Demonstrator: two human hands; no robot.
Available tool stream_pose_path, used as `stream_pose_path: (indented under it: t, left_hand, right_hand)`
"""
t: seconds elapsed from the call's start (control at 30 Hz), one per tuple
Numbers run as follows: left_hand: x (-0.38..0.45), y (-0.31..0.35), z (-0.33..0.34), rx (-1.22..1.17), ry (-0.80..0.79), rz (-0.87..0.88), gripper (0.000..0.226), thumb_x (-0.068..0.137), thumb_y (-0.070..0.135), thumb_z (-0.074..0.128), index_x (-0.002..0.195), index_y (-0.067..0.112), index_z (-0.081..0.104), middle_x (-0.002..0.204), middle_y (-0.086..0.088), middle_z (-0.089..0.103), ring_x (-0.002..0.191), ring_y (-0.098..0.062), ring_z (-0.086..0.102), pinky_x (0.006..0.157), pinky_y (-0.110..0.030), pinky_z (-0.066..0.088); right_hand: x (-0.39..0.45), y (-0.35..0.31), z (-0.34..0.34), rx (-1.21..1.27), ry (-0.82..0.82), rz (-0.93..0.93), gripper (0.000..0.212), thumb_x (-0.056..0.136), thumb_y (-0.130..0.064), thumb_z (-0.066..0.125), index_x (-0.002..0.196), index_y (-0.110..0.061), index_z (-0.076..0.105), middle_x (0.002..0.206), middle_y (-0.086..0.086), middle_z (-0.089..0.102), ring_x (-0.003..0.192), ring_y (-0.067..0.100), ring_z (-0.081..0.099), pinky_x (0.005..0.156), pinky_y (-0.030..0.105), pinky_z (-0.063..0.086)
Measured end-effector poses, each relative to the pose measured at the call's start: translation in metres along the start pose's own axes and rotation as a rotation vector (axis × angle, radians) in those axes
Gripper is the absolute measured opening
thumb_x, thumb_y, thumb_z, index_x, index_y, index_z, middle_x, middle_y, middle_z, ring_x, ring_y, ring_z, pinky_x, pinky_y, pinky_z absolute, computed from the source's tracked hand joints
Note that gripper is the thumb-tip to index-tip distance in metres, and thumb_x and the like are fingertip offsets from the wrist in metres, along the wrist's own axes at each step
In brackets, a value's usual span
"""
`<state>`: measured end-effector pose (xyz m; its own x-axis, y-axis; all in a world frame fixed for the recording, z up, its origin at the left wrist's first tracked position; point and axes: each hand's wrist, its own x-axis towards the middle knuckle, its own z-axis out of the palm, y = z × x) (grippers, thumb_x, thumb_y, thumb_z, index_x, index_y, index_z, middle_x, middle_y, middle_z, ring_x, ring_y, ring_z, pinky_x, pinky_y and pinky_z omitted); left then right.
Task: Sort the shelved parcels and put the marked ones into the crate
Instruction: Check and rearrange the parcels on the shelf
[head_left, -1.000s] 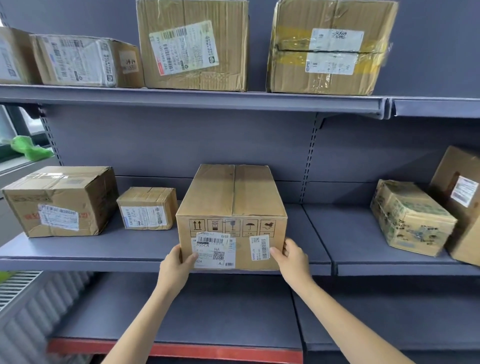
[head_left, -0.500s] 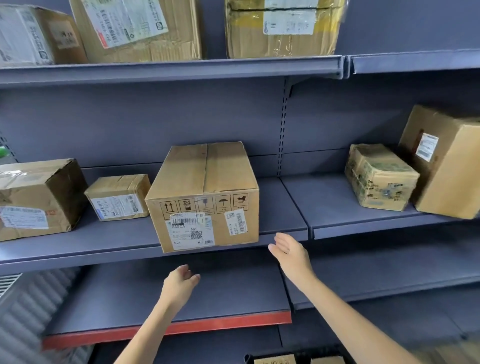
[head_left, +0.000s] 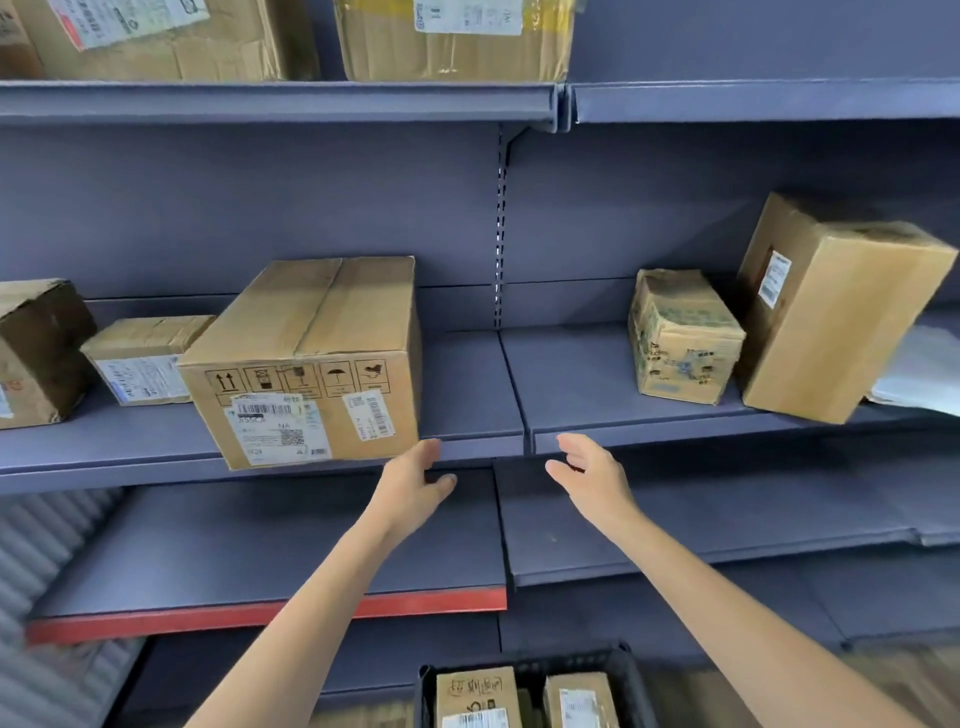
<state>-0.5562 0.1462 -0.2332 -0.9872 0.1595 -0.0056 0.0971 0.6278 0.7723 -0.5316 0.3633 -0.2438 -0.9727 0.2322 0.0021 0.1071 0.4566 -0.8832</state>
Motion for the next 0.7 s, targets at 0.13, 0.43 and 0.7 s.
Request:
stream_pose_path:
  t: [0.13,0.43,0.7]
  left_hand:
    - [-0.001,0.037,0.017,0.080,0.010,0.071,0.057,0.090,0.019,0.058,0.141,0.013,0.034,0.141,-0.005,0.047,0.130,-0.021,0.043,0.107,-0.032,0.037]
    - [-0.008,0.079,0.041,0.221,-0.017,0.190,0.058,0.090,0.019,0.057,0.141,0.012,0.032,0.142,-0.005,0.044,0.131,-0.021,0.041,0.107,-0.031,0.034]
    - [-0.015,0.079,0.057,0.145,-0.092,0.261,0.057,0.089,0.021,0.058,0.140,0.013,0.034,0.138,-0.002,0.045,0.131,-0.019,0.039,0.103,-0.025,0.031]
  right_hand:
    - [0.005,0.003,-0.029,-0.018,-0.031,-0.014,0.046,0.088,-0.015,0.059,0.132,-0.011,0.047,0.137,0.005,0.050,0.127,0.018,0.045,0.102,0.027,0.035]
    - [-0.016,0.020,-0.067,-0.006,0.007,0.036,0.054,0.086,-0.019,0.062,0.136,-0.016,0.041,0.139,0.005,0.047,0.128,0.018,0.044,0.101,0.029,0.037]
    - [-0.039,0.022,-0.096,-0.029,0.130,0.087,0.054,0.087,-0.020,0.061,0.137,-0.017,0.040,0.141,0.003,0.045,0.129,0.018,0.043,0.101,0.029,0.037]
